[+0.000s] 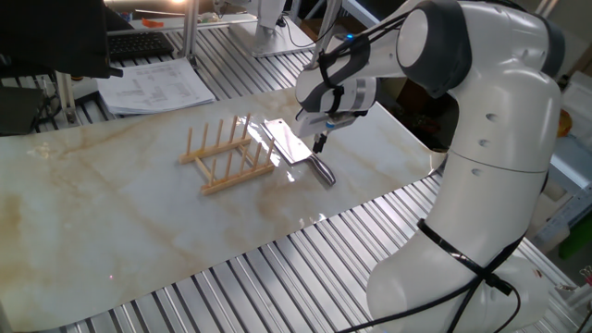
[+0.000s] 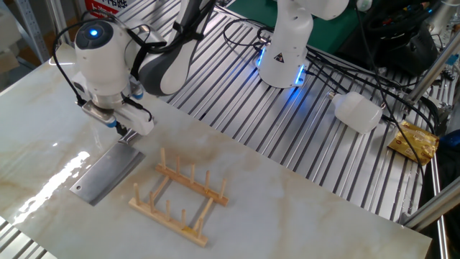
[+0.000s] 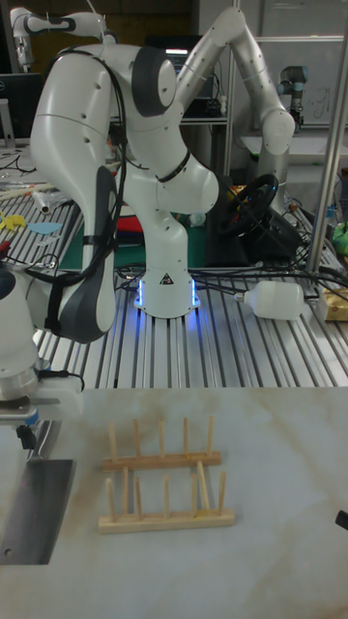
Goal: Put the knife on the knife rack
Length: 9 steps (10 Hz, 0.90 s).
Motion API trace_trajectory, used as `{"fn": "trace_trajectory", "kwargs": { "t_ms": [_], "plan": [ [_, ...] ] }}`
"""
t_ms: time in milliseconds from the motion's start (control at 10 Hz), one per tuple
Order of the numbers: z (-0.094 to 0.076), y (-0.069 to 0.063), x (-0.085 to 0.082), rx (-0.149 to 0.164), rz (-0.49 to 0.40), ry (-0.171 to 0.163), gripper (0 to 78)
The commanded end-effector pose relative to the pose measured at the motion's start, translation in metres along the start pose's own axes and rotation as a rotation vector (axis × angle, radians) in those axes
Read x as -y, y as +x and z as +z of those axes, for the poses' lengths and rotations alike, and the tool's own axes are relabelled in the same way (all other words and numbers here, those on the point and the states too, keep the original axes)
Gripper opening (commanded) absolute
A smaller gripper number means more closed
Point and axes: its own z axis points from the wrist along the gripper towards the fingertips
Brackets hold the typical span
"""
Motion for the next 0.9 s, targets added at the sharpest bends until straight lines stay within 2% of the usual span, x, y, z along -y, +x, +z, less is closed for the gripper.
{"fn": "trace_trajectory", "kwargs": {
  "t_ms": [100, 400, 900],
  "plan": [
    [0.001, -0.002, 0.001, 0.003, -0.007, 0.002, 0.0],
    [0.011, 0.003, 0.007, 0.008, -0.015, -0.005, 0.0],
    [0.005, 0.003, -0.003, 0.0, 0.012, -0.007, 0.0]
  ]
}}
